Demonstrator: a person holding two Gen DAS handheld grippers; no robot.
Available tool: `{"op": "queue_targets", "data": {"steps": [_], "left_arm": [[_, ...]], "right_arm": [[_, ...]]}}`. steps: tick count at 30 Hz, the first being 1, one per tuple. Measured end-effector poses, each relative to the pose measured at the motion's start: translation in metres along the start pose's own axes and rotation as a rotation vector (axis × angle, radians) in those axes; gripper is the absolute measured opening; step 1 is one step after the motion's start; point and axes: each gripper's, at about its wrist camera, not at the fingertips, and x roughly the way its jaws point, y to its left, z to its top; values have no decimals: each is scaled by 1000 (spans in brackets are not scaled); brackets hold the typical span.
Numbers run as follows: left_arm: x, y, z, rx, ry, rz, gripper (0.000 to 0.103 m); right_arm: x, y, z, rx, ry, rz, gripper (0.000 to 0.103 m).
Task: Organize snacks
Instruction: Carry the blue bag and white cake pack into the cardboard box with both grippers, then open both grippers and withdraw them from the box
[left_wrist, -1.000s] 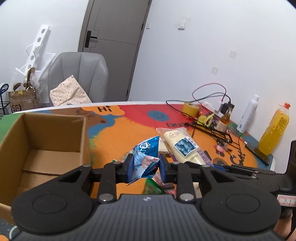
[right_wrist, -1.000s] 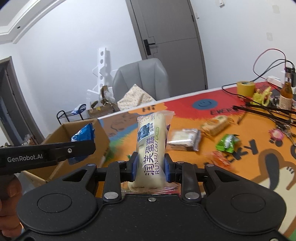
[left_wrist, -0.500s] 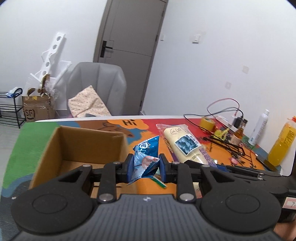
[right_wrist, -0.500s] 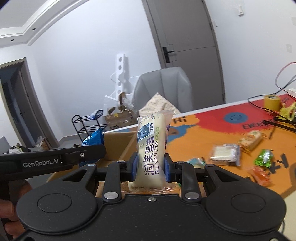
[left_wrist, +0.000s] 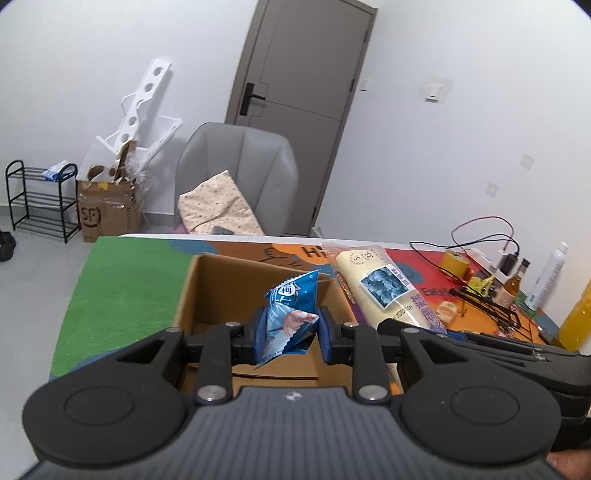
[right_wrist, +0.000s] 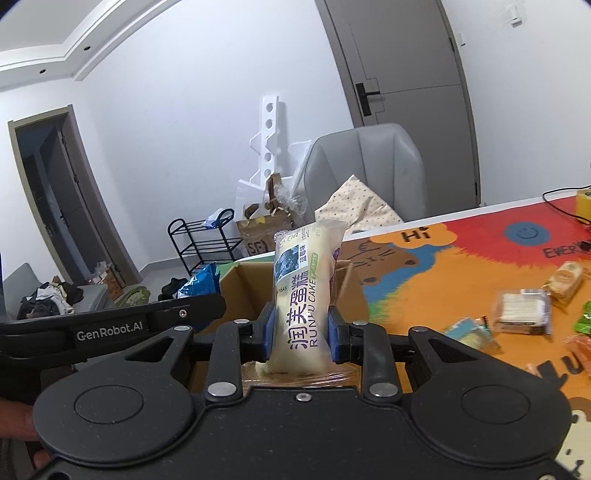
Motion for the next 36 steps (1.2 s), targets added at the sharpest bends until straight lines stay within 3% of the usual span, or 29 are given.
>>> {"op": "queue_targets", "data": {"steps": [3, 6, 8, 12, 16, 18, 19, 24, 30, 36], "left_arm": [[3, 10, 3, -18, 3, 21, 28], [5, 16, 5, -20, 11, 53, 36], [5, 18, 6, -17, 11, 61, 49], [3, 26, 4, -20, 0, 69, 65], [2, 35, 5, -24, -12, 43, 80], [2, 40, 7, -26, -16, 28, 86], [4, 43, 8, -28, -10, 23, 90], [15, 57, 18, -88, 49, 1, 93], [17, 39, 21, -23, 62, -50, 97], [8, 5, 13, 44, 46, -78, 103]], "right_arm": [[8, 6, 2, 2, 6, 4, 26], [13, 10, 2, 6, 11, 5, 26], [17, 11, 1, 8, 15, 2, 26], [26, 14, 0, 24, 31, -19, 28], [30, 19, 1, 18, 36, -53, 45], [28, 23, 2, 10, 23, -90, 62], [28, 24, 3, 11, 18, -107, 64], [17, 22, 6, 27, 1, -165, 80], [-17, 1, 4, 84, -44, -220, 103], [-48, -30, -2, 114, -44, -242, 103]]}}
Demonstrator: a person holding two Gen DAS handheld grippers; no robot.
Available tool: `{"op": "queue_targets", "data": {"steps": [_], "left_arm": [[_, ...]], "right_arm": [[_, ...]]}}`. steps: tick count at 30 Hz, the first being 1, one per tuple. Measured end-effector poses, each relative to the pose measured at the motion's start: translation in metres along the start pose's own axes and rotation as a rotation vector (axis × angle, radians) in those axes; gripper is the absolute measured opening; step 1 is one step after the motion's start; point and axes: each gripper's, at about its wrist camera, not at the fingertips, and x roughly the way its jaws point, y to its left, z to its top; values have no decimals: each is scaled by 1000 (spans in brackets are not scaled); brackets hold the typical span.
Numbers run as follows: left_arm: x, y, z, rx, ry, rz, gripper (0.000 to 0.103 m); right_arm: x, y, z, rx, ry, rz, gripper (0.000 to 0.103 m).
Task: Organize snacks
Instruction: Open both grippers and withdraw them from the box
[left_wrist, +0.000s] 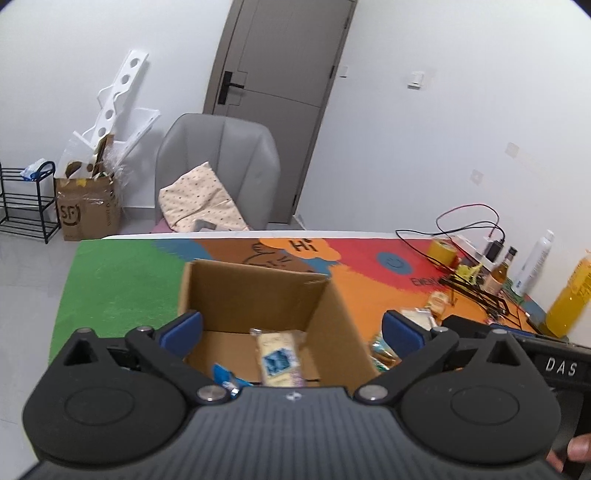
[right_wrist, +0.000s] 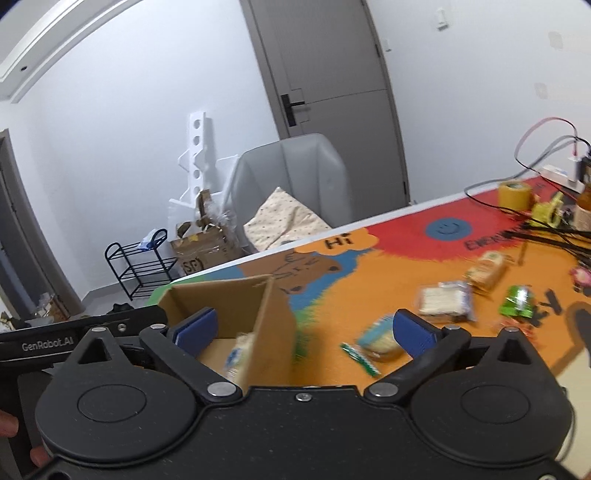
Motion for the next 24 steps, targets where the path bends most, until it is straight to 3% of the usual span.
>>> {"op": "queue_targets", "data": {"steps": [12, 21, 24], "left_arm": [[-19, -48, -23, -56, 23, 62, 103], [-32, -71, -37, -93, -4, 22, 103], [-34, -81, -40, -100, 16, -35, 103]], "right_arm": [[-33, -61, -13, 24, 16, 5, 103], [-53, -94, -22, 32, 0, 5, 103], [-58, -102, -25, 20, -6, -4, 103]]}}
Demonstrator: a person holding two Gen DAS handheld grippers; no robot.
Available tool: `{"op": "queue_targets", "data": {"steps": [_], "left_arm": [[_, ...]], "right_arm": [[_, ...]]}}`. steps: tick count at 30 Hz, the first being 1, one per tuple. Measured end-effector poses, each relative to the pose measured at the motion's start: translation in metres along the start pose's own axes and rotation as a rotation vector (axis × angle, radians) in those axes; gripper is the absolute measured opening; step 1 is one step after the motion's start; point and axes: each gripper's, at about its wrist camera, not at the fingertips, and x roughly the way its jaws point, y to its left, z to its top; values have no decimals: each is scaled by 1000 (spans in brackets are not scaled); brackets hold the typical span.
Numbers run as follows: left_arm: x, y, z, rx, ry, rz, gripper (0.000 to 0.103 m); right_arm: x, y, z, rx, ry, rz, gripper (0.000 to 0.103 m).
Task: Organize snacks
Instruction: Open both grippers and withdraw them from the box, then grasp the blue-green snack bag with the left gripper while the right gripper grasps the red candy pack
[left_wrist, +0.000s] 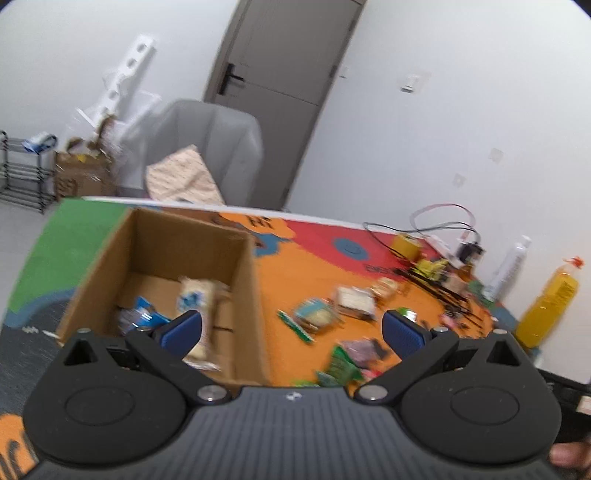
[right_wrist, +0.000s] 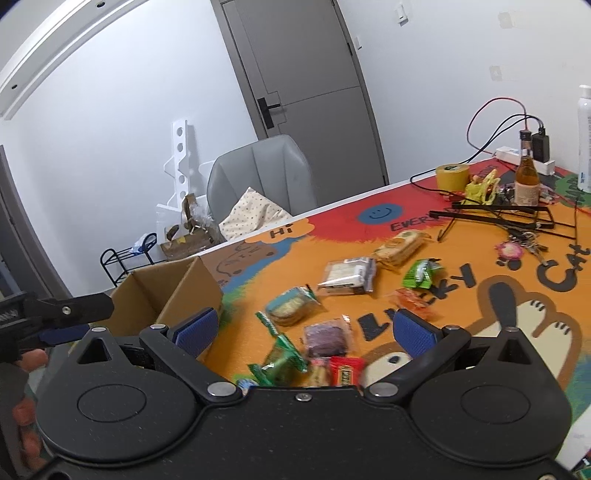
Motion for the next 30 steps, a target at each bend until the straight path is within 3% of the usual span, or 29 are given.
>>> {"op": "queue_targets", "data": {"steps": [3, 7, 15, 20, 25, 30], "left_arm": [[-2, -12, -5, 13, 13, -18, 103], [-4, -29, -17, 77, 23, 23, 103], [-5, -30, -32, 36, 87, 1, 103], [-3, -34, -40, 43, 83, 15, 103], [10, -36, -46, 23, 104, -20, 101], [31, -42, -56, 17, 124, -43, 91]], "right_arm": [[-6, -7, -3, 3, 4, 0, 103], [-13, -10, -8, -15, 10, -11, 103], [-21, -22, -18, -17, 43, -8, 103], [-17, -30, -24, -2, 70, -1, 103], [-7, -35, -28, -13, 82, 11, 101], [18, -41, -34, -7, 150, 27, 71]]}}
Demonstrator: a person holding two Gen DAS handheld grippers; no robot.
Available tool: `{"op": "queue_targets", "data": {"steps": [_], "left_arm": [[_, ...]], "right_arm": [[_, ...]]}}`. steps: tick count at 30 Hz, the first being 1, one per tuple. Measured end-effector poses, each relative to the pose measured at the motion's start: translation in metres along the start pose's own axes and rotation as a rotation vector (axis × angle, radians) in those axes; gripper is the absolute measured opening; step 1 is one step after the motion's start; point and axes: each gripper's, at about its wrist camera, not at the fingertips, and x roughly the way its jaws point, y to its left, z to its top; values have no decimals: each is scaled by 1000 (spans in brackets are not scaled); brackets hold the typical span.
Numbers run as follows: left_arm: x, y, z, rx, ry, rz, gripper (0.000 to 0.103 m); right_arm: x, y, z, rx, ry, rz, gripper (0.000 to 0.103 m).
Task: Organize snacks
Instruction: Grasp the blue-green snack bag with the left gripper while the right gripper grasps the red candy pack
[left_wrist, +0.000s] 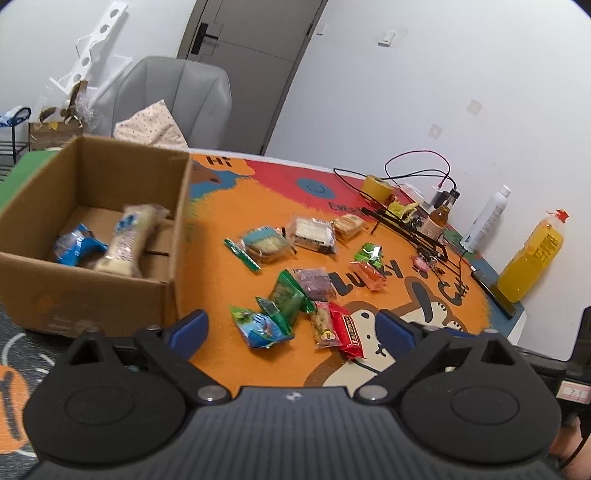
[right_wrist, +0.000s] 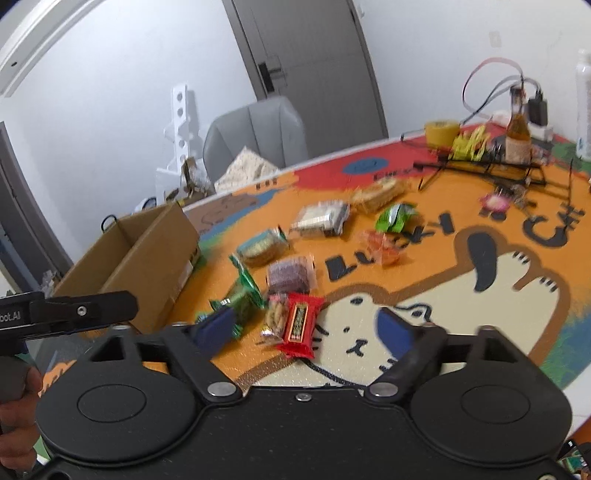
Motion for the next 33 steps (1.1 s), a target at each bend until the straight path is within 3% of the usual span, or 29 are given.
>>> {"op": "queue_targets", "data": {"steps": [4, 8, 14, 25, 28, 33], "left_arm": [[21, 2, -4, -33, 24, 9, 69], [37, 3, -8, -41, 43, 13, 61], [56, 7, -10, -42, 54, 50, 58], [78, 12, -14, -55, 57, 92, 57], [83, 14, -17, -62, 69, 103, 49], [88, 11, -18, -48, 63, 128, 39]], "right_arm": [[15, -3, -4, 0, 32, 10, 61], [27, -5, -4, 13, 48, 7, 54], [42, -5, 0, 31, 69, 25, 44], [64, 6, -4, -21, 100, 7, 42], [62, 1, -5, -34, 101, 4, 30], [64, -5, -3, -52, 109, 48, 30]]}}
